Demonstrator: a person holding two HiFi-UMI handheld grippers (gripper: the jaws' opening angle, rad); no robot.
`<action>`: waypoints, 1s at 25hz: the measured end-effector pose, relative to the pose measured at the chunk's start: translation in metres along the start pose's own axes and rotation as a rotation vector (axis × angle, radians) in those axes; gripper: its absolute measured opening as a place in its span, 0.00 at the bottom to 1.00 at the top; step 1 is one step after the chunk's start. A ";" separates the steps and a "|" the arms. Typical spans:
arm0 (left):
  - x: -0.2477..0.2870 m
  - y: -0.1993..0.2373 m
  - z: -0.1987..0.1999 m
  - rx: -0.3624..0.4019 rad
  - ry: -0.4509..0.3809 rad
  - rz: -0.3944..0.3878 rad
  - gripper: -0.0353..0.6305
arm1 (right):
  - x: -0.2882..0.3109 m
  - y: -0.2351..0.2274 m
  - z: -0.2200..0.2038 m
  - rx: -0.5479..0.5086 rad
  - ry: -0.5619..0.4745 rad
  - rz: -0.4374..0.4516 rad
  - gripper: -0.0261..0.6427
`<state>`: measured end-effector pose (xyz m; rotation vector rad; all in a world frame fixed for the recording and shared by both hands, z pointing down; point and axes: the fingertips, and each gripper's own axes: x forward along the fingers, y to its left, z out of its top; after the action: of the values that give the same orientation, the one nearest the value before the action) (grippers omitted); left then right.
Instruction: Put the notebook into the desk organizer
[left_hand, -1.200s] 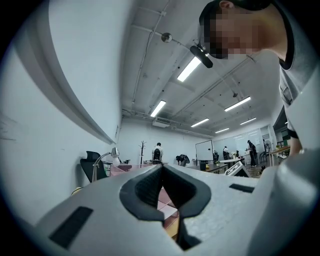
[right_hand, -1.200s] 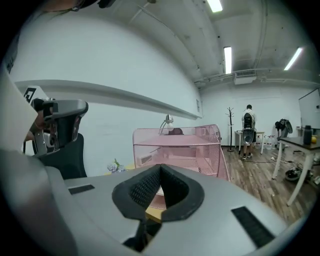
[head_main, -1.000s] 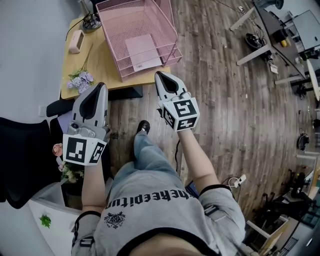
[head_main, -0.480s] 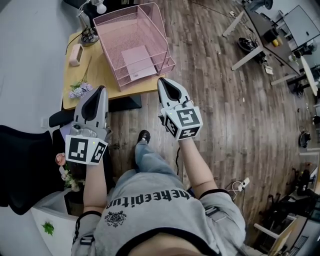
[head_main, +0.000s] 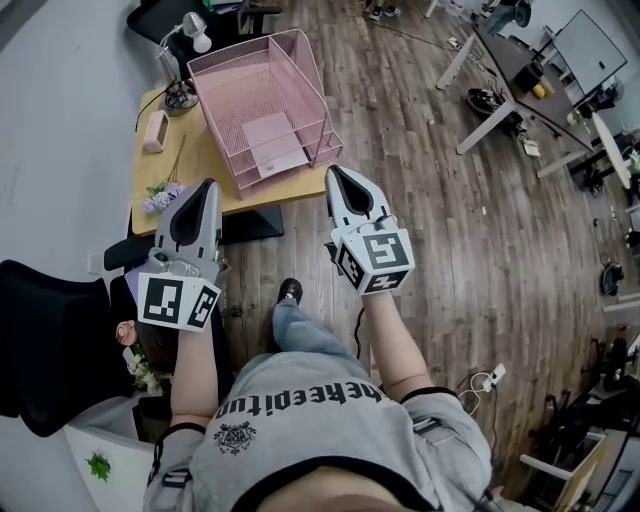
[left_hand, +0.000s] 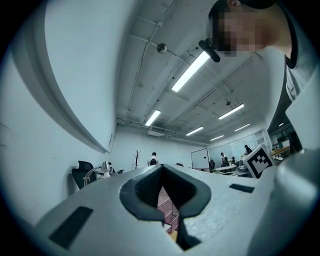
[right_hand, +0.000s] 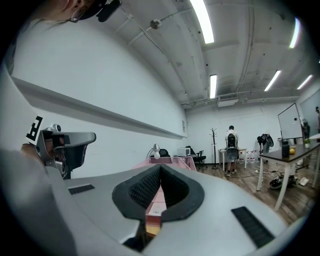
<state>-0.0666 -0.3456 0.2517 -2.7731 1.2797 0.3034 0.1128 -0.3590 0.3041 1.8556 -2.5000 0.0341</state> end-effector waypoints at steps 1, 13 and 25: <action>0.000 -0.002 0.003 0.001 -0.005 -0.001 0.06 | -0.004 -0.001 0.004 -0.003 -0.010 -0.007 0.04; -0.011 -0.018 0.028 0.016 -0.068 -0.010 0.06 | -0.043 -0.002 0.038 -0.023 -0.096 -0.067 0.04; -0.030 -0.032 0.045 0.023 -0.110 0.007 0.06 | -0.080 0.005 0.058 -0.055 -0.159 -0.109 0.04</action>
<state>-0.0680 -0.2963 0.2135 -2.6923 1.2590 0.4318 0.1302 -0.2828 0.2438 2.0440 -2.4647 -0.1894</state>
